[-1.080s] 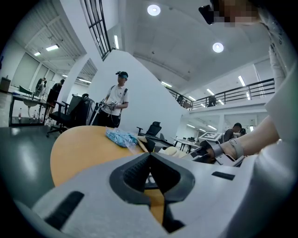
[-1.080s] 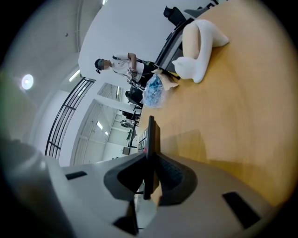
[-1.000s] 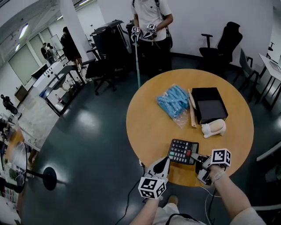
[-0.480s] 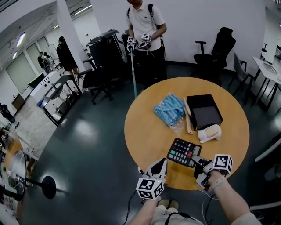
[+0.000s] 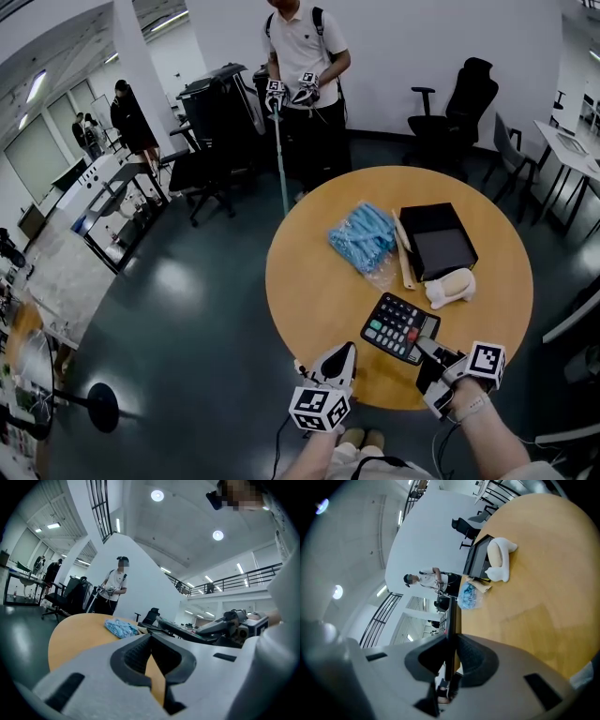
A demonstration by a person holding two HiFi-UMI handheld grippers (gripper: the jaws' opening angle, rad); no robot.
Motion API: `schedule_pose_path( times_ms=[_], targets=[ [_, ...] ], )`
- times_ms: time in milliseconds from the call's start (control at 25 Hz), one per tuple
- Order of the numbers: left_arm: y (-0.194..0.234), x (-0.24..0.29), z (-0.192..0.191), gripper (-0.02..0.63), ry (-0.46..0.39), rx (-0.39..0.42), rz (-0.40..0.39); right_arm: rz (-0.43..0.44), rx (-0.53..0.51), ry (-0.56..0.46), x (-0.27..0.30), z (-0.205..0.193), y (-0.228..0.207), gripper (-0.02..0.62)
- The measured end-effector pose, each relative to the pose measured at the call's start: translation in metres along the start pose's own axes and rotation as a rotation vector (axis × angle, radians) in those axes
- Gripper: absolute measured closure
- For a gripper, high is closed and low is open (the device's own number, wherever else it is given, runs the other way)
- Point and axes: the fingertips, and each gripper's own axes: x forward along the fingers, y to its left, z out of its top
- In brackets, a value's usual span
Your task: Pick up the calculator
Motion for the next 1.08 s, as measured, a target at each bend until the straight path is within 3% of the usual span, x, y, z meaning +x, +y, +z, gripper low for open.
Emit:
schedule_pose_path(
  times_ms=[240,520,1080],
  targets=[
    [0.005,-0.008,0.009,0.598,-0.05,-0.065,0.001,0.049,0.013,-0.076,-0.011,-0.012,0.034,0.538],
    [-0.014,0.003,0.033,0.598,-0.1,-0.044,-0.06,0.101,0.138,-0.183,-0.021,-0.017,0.043,0.538],
    [-0.037,0.024,0.035,0.598,-0.086,-0.016,-0.11,0.097,0.226,-0.222,-0.016,-0.013,0.033,0.538]
  ],
)
